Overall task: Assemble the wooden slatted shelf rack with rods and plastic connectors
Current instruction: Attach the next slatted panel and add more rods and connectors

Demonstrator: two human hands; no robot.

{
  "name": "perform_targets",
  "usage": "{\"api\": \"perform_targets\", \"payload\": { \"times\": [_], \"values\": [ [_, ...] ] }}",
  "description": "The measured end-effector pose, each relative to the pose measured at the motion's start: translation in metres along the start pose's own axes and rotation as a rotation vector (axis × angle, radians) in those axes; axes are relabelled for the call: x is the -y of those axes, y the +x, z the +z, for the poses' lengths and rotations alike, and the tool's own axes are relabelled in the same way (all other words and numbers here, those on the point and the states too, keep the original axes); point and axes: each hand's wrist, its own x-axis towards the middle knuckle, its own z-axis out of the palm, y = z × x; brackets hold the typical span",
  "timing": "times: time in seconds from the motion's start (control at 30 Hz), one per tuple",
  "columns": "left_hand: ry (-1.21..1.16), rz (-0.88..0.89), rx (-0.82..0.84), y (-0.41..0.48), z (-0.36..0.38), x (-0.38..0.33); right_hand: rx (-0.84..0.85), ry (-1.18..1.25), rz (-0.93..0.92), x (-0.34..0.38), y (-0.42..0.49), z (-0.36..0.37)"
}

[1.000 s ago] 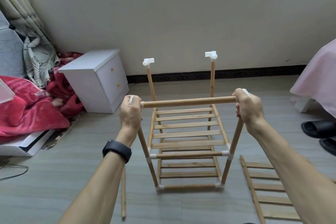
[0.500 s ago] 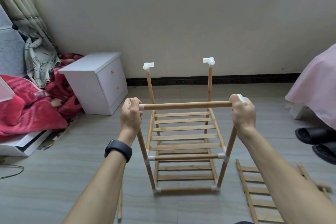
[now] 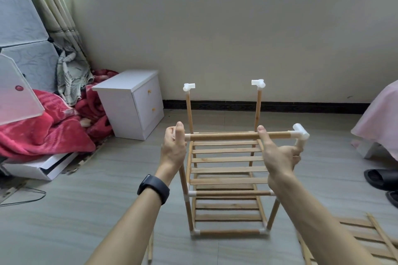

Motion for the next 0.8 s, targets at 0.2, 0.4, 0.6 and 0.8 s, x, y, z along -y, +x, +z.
{"api": "perform_targets", "payload": {
  "times": [0.2,0.4,0.6,0.8],
  "values": [
    [-0.089,0.016,0.171,-0.033,0.029,-0.010,0.246,0.066,-0.024,0.023,-0.028,0.054],
    [0.088,0.086,0.404,-0.039,0.021,-0.015,0.312,-0.094,-0.055,0.040,0.010,0.037],
    [0.439,0.193,-0.032,0.026,-0.027,-0.010,0.294,-0.382,-0.164,0.071,0.064,-0.014],
    [0.506,0.148,-0.001,0.059,-0.035,0.002,0.142,-0.381,-0.303,0.070,0.061,-0.037]
  ]
}}
